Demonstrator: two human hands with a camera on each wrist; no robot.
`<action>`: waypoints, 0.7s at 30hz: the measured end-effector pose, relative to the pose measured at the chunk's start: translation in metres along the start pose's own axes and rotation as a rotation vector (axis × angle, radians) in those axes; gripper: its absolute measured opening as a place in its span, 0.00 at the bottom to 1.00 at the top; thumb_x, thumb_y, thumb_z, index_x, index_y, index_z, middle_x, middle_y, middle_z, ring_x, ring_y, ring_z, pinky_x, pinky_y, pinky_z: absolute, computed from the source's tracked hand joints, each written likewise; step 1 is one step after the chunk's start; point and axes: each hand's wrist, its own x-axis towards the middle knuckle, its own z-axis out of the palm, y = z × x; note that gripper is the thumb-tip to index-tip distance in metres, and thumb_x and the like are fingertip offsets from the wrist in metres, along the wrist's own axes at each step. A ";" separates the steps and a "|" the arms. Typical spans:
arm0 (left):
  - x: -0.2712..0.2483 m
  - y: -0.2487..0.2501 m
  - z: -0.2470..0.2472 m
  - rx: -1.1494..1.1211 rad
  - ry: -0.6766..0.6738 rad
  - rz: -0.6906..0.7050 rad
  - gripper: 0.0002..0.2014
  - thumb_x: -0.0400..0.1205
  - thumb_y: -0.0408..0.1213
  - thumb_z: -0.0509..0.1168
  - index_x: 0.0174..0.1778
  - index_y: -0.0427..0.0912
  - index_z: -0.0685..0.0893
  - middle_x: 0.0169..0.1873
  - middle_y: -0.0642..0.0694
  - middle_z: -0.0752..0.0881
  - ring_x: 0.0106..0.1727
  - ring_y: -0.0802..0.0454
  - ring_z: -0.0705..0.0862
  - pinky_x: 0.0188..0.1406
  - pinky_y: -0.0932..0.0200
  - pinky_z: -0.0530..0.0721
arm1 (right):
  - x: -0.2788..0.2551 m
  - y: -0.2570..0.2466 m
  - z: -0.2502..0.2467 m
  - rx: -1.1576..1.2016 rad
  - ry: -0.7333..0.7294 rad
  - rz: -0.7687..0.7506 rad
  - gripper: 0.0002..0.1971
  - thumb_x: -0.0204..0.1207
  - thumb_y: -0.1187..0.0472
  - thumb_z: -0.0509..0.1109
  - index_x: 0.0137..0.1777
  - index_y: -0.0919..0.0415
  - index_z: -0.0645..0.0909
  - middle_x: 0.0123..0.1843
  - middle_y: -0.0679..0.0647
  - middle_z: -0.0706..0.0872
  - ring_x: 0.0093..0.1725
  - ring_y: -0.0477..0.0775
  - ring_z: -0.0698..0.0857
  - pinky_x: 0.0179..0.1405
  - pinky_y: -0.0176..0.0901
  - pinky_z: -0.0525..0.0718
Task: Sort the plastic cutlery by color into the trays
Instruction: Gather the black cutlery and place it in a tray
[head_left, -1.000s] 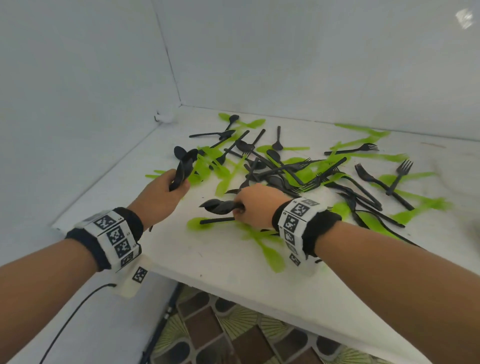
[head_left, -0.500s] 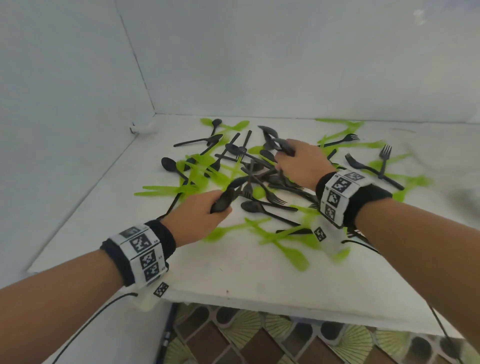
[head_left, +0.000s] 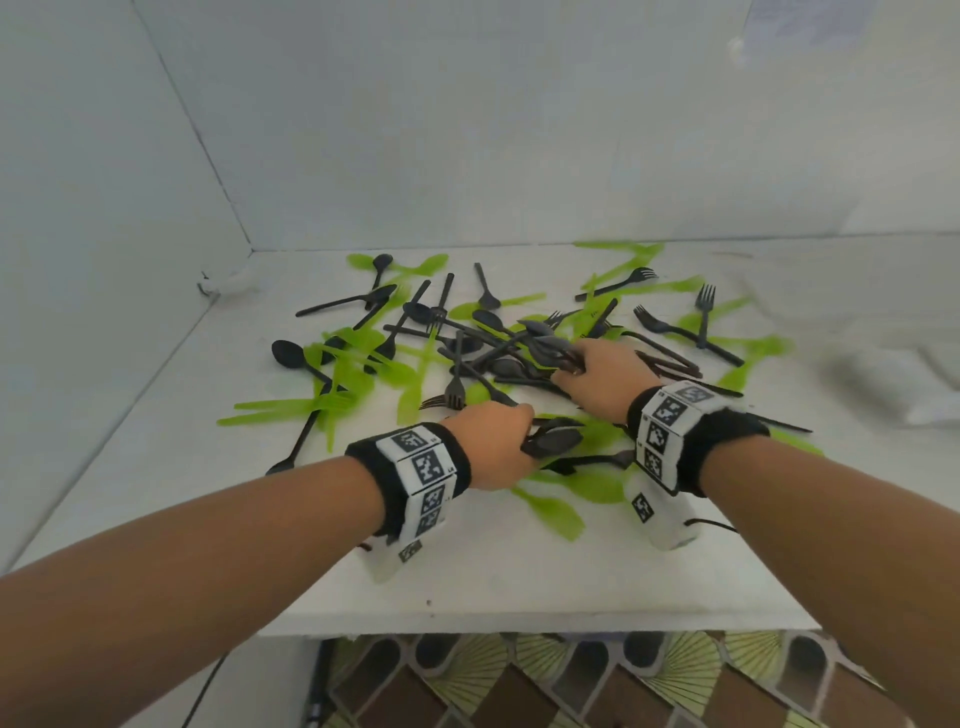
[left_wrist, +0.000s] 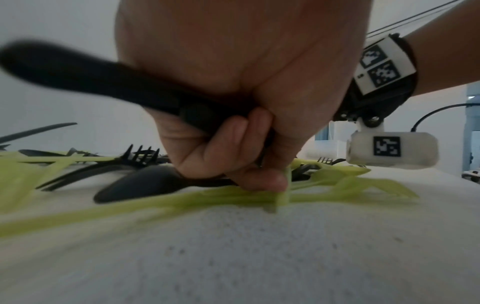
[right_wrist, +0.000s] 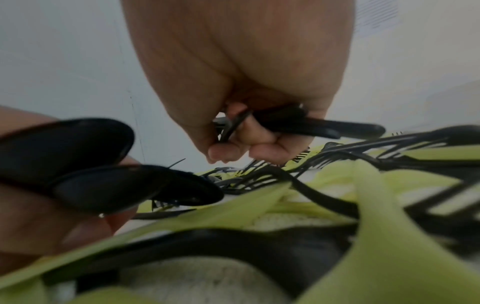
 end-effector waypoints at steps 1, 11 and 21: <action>0.003 -0.002 0.000 -0.008 -0.003 -0.019 0.13 0.87 0.52 0.60 0.50 0.45 0.73 0.38 0.50 0.77 0.44 0.43 0.79 0.41 0.54 0.76 | 0.000 0.002 0.000 0.003 0.005 0.004 0.11 0.83 0.49 0.68 0.54 0.57 0.80 0.47 0.54 0.85 0.51 0.61 0.85 0.49 0.49 0.81; 0.014 -0.017 -0.005 -0.190 0.080 -0.209 0.10 0.83 0.46 0.67 0.52 0.42 0.81 0.48 0.43 0.86 0.53 0.42 0.85 0.43 0.56 0.75 | 0.011 0.007 0.003 0.028 -0.025 0.028 0.12 0.84 0.48 0.67 0.58 0.55 0.77 0.51 0.54 0.83 0.50 0.58 0.82 0.50 0.50 0.81; 0.013 -0.035 -0.001 -0.665 0.277 -0.404 0.14 0.82 0.40 0.70 0.59 0.44 0.75 0.49 0.45 0.87 0.49 0.47 0.89 0.41 0.53 0.83 | 0.035 -0.017 -0.001 -0.033 -0.101 -0.095 0.04 0.84 0.58 0.64 0.51 0.57 0.78 0.48 0.53 0.87 0.49 0.59 0.85 0.47 0.46 0.80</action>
